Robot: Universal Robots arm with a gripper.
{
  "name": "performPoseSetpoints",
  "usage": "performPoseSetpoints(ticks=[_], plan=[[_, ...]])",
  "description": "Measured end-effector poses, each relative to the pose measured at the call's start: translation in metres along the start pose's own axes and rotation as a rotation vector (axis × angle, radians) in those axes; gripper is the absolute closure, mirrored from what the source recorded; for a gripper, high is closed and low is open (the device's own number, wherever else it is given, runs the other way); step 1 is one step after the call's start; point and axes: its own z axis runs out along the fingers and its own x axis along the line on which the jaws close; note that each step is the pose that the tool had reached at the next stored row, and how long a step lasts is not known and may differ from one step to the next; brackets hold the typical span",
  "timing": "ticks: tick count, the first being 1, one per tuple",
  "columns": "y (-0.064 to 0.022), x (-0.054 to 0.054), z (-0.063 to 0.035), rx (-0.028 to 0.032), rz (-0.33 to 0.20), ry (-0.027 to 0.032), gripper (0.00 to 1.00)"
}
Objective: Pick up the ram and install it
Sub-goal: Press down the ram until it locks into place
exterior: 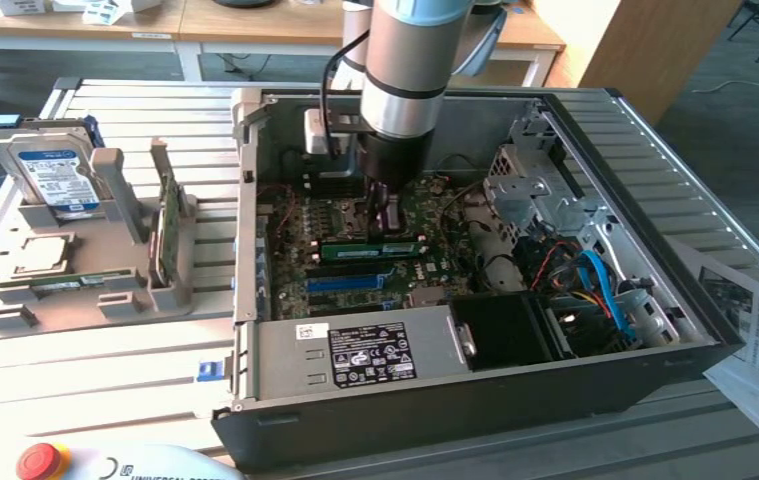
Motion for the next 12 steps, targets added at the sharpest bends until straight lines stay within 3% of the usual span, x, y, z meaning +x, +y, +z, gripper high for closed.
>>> performPoseSetpoints(ticks=[12], plan=[[0.0006,0.0001,0.0022,-0.0001,0.000,0.0003,0.90]])
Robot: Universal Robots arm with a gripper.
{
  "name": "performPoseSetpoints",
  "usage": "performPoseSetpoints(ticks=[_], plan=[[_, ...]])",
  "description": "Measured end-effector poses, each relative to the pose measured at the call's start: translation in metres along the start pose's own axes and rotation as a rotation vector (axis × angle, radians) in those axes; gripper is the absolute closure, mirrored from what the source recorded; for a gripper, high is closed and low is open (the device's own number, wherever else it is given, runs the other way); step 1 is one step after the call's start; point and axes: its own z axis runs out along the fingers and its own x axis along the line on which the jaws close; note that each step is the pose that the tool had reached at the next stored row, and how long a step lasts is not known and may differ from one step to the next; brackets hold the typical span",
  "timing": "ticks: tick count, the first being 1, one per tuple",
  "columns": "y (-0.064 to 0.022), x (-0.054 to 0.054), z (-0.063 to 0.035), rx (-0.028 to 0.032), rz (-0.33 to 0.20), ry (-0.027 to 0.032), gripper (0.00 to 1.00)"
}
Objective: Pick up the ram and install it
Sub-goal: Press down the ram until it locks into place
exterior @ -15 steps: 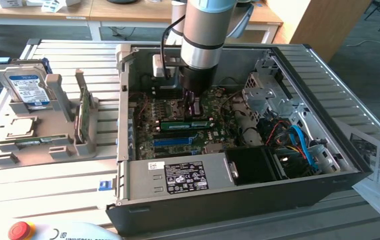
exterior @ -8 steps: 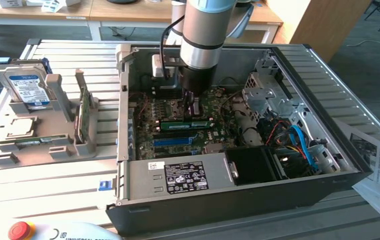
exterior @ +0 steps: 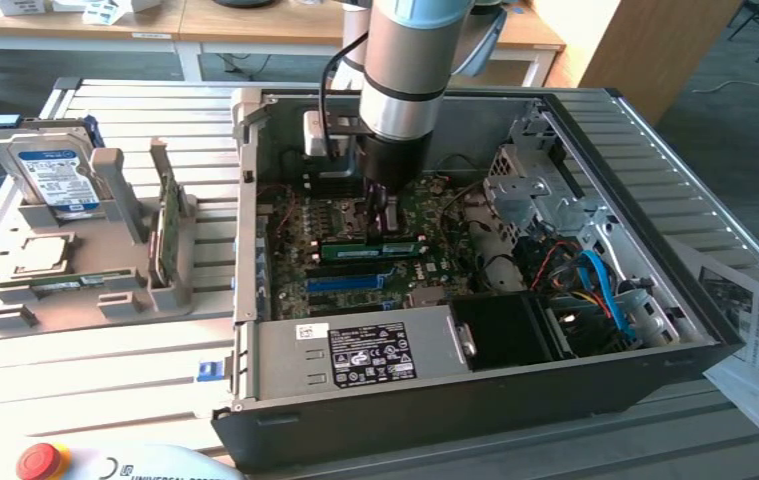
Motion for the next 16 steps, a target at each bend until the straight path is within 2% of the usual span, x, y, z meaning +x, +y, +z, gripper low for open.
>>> performPoseSetpoints(ticks=[16], plan=[[-0.0001,-0.0001,0.0029,0.0000,0.000,-0.0001,0.90]])
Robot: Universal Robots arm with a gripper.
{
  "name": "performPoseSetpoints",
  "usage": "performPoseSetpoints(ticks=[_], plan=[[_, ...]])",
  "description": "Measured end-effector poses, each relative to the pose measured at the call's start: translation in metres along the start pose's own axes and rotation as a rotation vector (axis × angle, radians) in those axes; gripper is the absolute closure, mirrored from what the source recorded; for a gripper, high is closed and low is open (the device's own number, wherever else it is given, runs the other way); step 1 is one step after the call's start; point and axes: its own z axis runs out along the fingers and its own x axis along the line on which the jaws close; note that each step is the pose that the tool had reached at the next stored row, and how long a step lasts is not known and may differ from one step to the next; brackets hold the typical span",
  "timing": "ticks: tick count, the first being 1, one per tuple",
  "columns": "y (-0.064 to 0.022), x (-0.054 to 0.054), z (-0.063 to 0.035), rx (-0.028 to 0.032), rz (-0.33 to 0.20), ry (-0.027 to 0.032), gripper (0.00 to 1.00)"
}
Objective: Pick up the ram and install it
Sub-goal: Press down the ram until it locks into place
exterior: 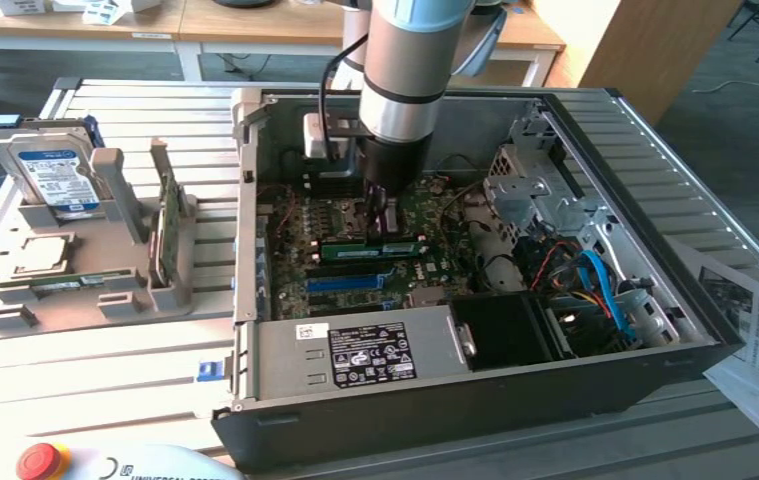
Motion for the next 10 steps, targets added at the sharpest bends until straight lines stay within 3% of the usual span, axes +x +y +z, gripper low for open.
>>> performPoseSetpoints(ticks=[10], plan=[[0.0000,0.0000,0.0012,0.0001,0.000,0.0000,0.90]])
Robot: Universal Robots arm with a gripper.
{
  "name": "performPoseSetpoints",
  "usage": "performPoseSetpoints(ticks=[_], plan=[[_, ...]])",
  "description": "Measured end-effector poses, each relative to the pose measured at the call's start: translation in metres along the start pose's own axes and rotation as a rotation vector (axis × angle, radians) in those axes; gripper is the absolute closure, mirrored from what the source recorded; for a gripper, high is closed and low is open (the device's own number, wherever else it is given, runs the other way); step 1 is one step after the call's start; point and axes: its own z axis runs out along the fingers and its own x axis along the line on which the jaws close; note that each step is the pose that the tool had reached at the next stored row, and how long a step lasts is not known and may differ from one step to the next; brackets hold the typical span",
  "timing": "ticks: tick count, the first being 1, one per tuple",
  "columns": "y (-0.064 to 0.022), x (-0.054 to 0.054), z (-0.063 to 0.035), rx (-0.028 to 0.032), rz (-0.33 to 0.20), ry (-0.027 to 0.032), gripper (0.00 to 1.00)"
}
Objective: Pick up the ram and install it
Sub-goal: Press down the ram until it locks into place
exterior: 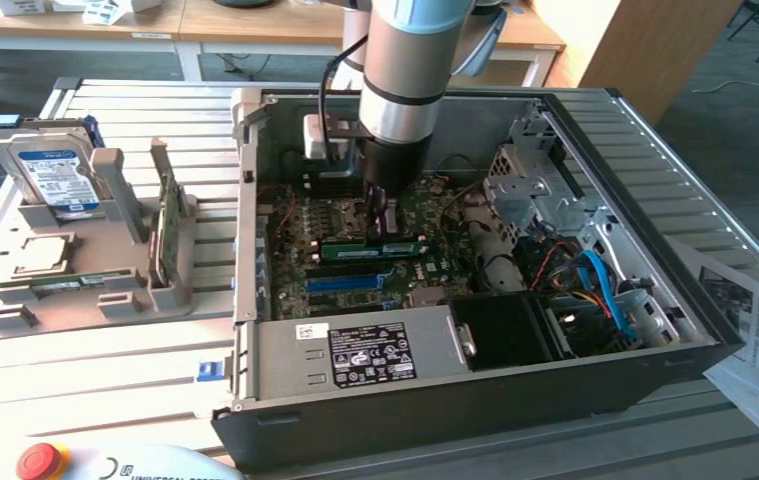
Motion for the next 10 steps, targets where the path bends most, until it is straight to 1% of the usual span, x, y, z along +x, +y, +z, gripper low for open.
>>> performPoseSetpoints(ticks=[10], plan=[[0.0001,0.0000,0.0017,0.0000,0.000,0.0001,0.90]])
